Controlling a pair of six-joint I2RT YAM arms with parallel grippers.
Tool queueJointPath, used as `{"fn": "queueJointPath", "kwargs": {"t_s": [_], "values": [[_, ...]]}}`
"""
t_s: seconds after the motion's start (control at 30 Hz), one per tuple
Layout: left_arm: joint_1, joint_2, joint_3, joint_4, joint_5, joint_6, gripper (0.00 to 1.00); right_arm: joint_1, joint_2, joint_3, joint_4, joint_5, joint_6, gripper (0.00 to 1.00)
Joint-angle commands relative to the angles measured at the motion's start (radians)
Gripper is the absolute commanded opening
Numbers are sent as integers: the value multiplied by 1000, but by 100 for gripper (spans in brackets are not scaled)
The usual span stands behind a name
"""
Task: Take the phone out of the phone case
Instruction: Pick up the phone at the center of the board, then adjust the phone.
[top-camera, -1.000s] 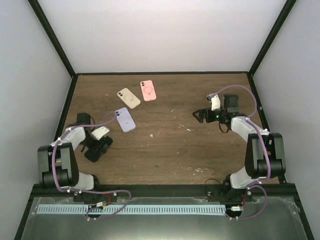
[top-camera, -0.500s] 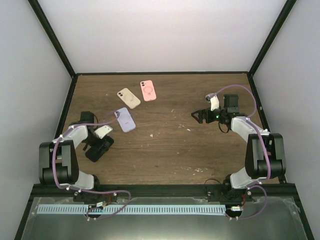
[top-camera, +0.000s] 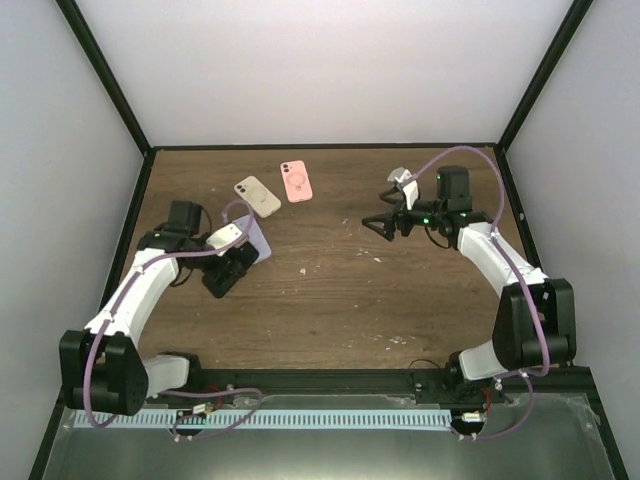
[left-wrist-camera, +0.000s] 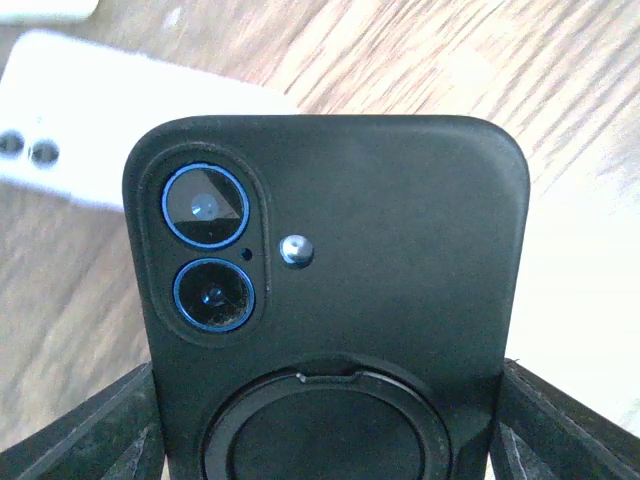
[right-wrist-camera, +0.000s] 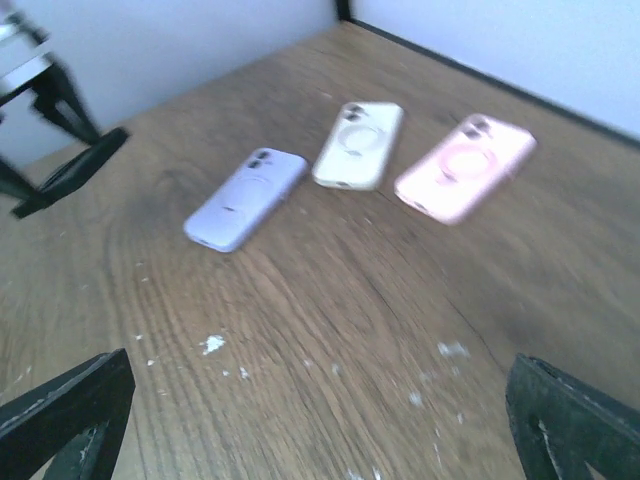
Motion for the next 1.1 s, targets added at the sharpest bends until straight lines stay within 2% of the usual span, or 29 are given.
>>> {"fn": "queueJointPath", "kwargs": {"t_s": [0.0,0.1,0.23,0.47,0.63,0.73,0.87,1.07], "values": [[-117,-23,102,-77,133,-64,51,72,-62,69,-85,-142,-348,100],[-171,-27,145,-84,218,-93,50,106,-57,130,-164,-202,-536,98],[-220,-13,184,-125,344,-50,50,157,-30,232,-251,-220,-650,95],[-230,27,233,-206,557,38,49,272,8,351,-494,-18,-985,92],[-241,19,241,-223,666,81,49,276,-54,381,-629,8,-1211,88],[-253,10,257,-245,715,101,49,301,-132,332,-630,-11,-1319,86],[-292,-18,260,-253,749,100,48,386,-249,225,-511,-24,-1393,82],[-375,-61,253,-252,723,85,48,517,-251,268,-530,8,-1410,77]]}}
